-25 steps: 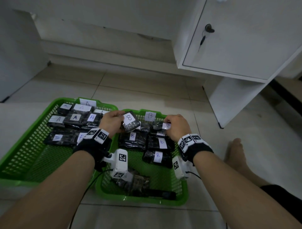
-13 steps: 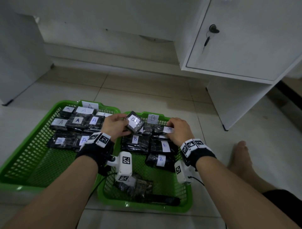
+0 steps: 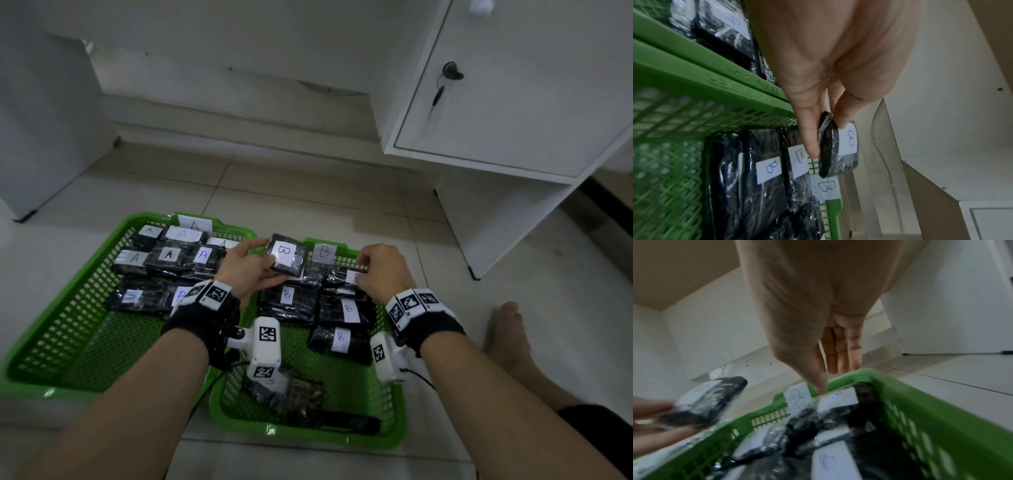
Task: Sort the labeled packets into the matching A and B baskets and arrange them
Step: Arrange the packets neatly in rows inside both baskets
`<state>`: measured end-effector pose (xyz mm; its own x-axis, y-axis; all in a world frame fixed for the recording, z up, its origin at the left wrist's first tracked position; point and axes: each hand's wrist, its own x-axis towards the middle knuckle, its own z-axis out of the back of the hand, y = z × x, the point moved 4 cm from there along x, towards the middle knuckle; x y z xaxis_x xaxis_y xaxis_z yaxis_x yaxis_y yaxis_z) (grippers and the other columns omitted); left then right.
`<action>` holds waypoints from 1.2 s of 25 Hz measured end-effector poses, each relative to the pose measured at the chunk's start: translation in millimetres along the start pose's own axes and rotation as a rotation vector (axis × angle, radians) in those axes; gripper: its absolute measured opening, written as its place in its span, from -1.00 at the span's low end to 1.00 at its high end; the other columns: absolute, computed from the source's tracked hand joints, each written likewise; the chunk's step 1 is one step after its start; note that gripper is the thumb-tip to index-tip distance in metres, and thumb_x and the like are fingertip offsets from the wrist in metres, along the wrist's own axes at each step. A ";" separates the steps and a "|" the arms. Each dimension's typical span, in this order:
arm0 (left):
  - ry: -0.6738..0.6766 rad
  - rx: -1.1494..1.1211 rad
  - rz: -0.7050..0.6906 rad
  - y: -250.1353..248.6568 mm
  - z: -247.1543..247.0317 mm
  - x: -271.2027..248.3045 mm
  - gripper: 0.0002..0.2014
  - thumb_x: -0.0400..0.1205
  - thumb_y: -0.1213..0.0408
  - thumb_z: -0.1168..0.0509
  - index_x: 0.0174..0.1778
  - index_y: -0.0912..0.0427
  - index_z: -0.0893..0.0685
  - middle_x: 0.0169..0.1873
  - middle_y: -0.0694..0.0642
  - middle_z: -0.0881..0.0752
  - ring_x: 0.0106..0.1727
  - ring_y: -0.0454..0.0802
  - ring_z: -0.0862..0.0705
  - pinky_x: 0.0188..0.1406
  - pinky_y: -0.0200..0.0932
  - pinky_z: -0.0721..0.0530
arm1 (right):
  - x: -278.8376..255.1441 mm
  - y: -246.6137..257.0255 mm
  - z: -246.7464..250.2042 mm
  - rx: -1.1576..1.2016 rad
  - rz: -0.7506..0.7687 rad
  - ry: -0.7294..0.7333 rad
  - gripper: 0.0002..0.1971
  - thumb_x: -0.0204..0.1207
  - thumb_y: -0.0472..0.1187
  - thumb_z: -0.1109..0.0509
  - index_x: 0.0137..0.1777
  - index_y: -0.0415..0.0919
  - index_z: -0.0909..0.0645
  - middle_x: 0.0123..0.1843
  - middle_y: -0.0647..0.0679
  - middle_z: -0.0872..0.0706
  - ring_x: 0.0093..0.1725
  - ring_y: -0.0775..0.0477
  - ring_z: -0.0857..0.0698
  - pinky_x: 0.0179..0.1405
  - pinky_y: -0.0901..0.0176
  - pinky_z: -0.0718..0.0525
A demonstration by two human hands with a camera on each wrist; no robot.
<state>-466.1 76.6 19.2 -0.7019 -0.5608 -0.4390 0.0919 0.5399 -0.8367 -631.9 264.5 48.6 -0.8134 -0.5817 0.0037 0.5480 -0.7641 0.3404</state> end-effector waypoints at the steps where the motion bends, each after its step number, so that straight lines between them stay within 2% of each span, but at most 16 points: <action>1: 0.028 -0.022 0.007 -0.3 -1.4 -1.7 -0.59 0.67 0.61 -0.21 0.42 0.21 -0.51 0.20 0.38 -0.71 0.16 0.33 -0.76 0.13 0.21 -0.78 | -0.8 10.4 3.0 0.090 0.032 -0.021 -0.76 0.38 -0.35 -0.59 0.02 -0.08 -0.78 -0.04 0.02 -0.77 -0.04 0.00 -0.74 0.02 0.17 -0.75; 4: 0.103 0.018 0.023 -1.4 -8.9 -8.2 -0.59 0.68 0.60 -0.20 0.46 0.29 -0.50 0.21 0.38 -0.73 0.20 0.31 -0.75 0.13 0.16 -0.78 | -8.4 49.6 3.5 0.368 0.179 0.037 -0.55 0.29 -0.21 -0.72 0.19 -0.01 -0.78 0.03 0.12 -0.78 -0.04 0.10 -0.76 0.03 0.19 -0.77; 6: 0.116 0.007 0.018 -4.0 -11.6 -12.0 -0.62 0.68 0.60 -0.23 0.43 0.36 -0.50 0.20 0.42 -0.74 0.18 0.35 -0.75 0.03 0.12 -0.81 | -12.8 69.1 0.4 0.341 0.279 0.061 -0.36 0.19 -0.12 -0.78 0.33 -0.01 -0.73 0.14 0.09 -0.74 0.01 0.07 -0.73 0.04 0.22 -0.71; 7: 0.123 0.000 0.015 -6.7 -11.2 -14.3 -0.63 0.66 0.58 -0.26 0.41 0.38 -0.51 0.17 0.42 -0.75 0.15 0.36 -0.77 0.00 0.11 -0.82 | -13.6 74.1 -0.8 0.335 0.302 0.052 -0.34 0.19 -0.12 -0.78 0.35 -0.02 -0.72 0.16 0.07 -0.73 0.01 0.05 -0.73 0.03 0.20 -0.71; 9: 0.149 0.054 0.010 -9.9 -11.3 -16.7 -0.61 0.61 0.57 -0.34 0.38 0.40 -0.54 0.12 0.39 -0.78 0.10 0.33 -0.80 0.03 0.12 -0.82 | -12.2 71.5 -1.8 0.453 0.235 0.047 -0.42 0.27 -0.24 -0.73 0.34 -0.05 -0.73 0.19 0.05 -0.77 -0.04 0.03 -0.78 -0.01 0.18 -0.78; 11: 0.182 0.155 -0.017 -10.3 -15.3 -20.0 -0.58 0.52 0.59 -0.45 0.30 0.44 -0.55 0.10 0.40 -0.79 0.08 0.32 -0.81 0.04 0.13 -0.81 | -9.7 63.5 -1.6 0.672 0.118 0.084 -0.49 0.35 -0.36 -0.68 0.31 -0.11 -0.74 0.22 0.02 -0.81 0.00 0.02 -0.84 0.06 0.15 -0.82; 13: 0.226 0.335 -0.095 -9.4 -26.0 -21.6 -0.53 0.39 0.54 -0.59 0.17 0.42 -0.60 0.04 0.38 -0.80 0.00 0.22 -0.84 -0.01 0.04 -0.83 | -8.2 54.6 1.8 0.823 0.063 0.124 -0.52 0.32 -0.31 -0.73 0.26 -0.18 -0.76 0.16 -0.02 -0.85 0.04 0.01 -0.86 0.14 0.13 -0.81; 15: 0.280 0.604 -0.235 -8.4 -37.7 -24.5 -0.52 0.25 0.40 -0.71 0.01 0.34 -0.68 -0.07 0.26 -0.84 -0.06 0.09 -0.84 -0.01 -0.01 -0.81 | -12.8 49.8 9.4 0.837 0.060 0.153 -0.50 0.23 -0.20 -0.80 0.19 -0.19 -0.81 0.05 -0.05 -0.89 0.04 -0.02 -0.87 0.13 0.13 -0.80; 17: 0.350 0.751 -0.286 -7.4 -45.6 -26.6 -0.55 0.22 0.38 -0.73 -0.03 0.27 -0.71 -0.09 0.15 -0.85 -0.02 0.03 -0.83 0.07 0.01 -0.79 | -17.5 42.6 15.8 0.830 0.043 0.173 -0.53 0.19 -0.19 -0.81 0.12 -0.20 -0.83 -0.01 -0.09 -0.89 0.04 -0.07 -0.87 0.06 0.13 -0.82; 20: 0.453 0.976 -0.282 -3.2 -47.5 -30.1 -0.62 0.32 0.50 -0.64 0.02 0.24 -0.76 -0.05 0.10 -0.85 -0.08 -0.11 -0.82 -0.01 -0.15 -0.80 | -25.9 28.9 22.7 0.778 0.009 0.183 -0.55 0.21 -0.15 -0.80 0.11 -0.15 -0.81 -0.05 -0.03 -0.90 -0.03 0.03 -0.86 -0.17 0.27 -0.73; 22: 0.489 1.387 -0.256 6.8 -41.1 -29.8 -0.67 0.35 0.46 -0.63 0.01 0.17 -0.79 -0.03 0.05 -0.83 -0.13 -0.16 -0.77 -0.12 -0.29 -0.72 | -32.2 17.8 23.2 0.729 -0.026 0.167 -0.53 0.22 -0.13 -0.78 0.13 -0.12 -0.78 -0.03 0.01 -0.88 -0.03 0.06 -0.84 -0.12 0.27 -0.68; 23: 0.529 1.597 -0.190 15.8 -35.5 -31.0 -0.72 0.37 0.42 -0.62 -0.04 0.14 -0.80 -0.02 0.05 -0.83 -0.13 -0.11 -0.74 -0.15 -0.27 -0.67 | -37.2 13.0 22.0 0.688 -0.037 0.155 -0.53 0.22 -0.14 -0.78 0.14 -0.12 -0.77 -0.01 0.03 -0.86 -0.02 0.08 -0.82 -0.10 0.30 -0.67; 25: 0.656 1.832 0.003 38.5 -26.4 -30.7 -0.79 0.36 0.39 -0.60 -0.24 0.13 -0.71 -0.12 0.20 -0.79 -0.26 0.01 -0.63 -0.33 -0.19 -0.59 | -46.2 5.2 20.6 0.512 -0.003 0.133 -0.53 0.23 -0.16 -0.77 0.15 -0.12 -0.77 0.02 0.05 -0.82 -0.01 0.11 -0.78 -0.10 0.34 -0.68; 27: 0.725 1.997 0.112 54.5 -18.5 -30.4 -0.69 0.25 0.25 -0.61 -0.29 0.15 -0.59 -0.22 0.24 -0.65 -0.32 0.06 -0.53 -0.44 -0.19 -0.48 | -51.0 0.8 17.8 0.223 0.070 0.149 -0.53 0.23 -0.12 -0.76 0.16 -0.08 -0.77 0.04 0.05 -0.80 -0.03 0.09 -0.76 -0.02 0.23 -0.75; 29: 0.721 2.125 0.074 66.2 -11.8 -23.6 -0.57 0.07 0.09 -0.58 -0.22 0.14 -0.64 -0.13 0.20 -0.71 -0.22 0.08 -0.65 -0.33 -0.15 -0.65 | -54.1 2.6 9.6 -0.044 0.136 0.234 -0.52 0.26 -0.13 -0.74 0.20 -0.04 -0.74 0.09 0.05 -0.75 0.01 0.04 -0.72 0.10 0.11 -0.74; 30: 0.699 2.176 0.015 70.2 -9.7 -22.7 -0.53 0.07 0.07 -0.60 -0.17 0.16 -0.68 -0.07 0.18 -0.75 -0.15 0.08 -0.72 -0.25 -0.09 -0.74 | -54.5 4.0 4.5 -0.127 0.163 0.271 -0.51 0.28 -0.15 -0.73 0.23 -0.03 -0.73 0.12 0.05 -0.74 0.06 0.01 -0.71 0.14 0.10 -0.72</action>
<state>-450.6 133.4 -26.3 -0.7043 -0.0724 -0.7062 0.1293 -0.9912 -0.0274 -586.2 294.4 54.0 -0.6407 -0.7394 -0.2071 0.7005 -0.6733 0.2365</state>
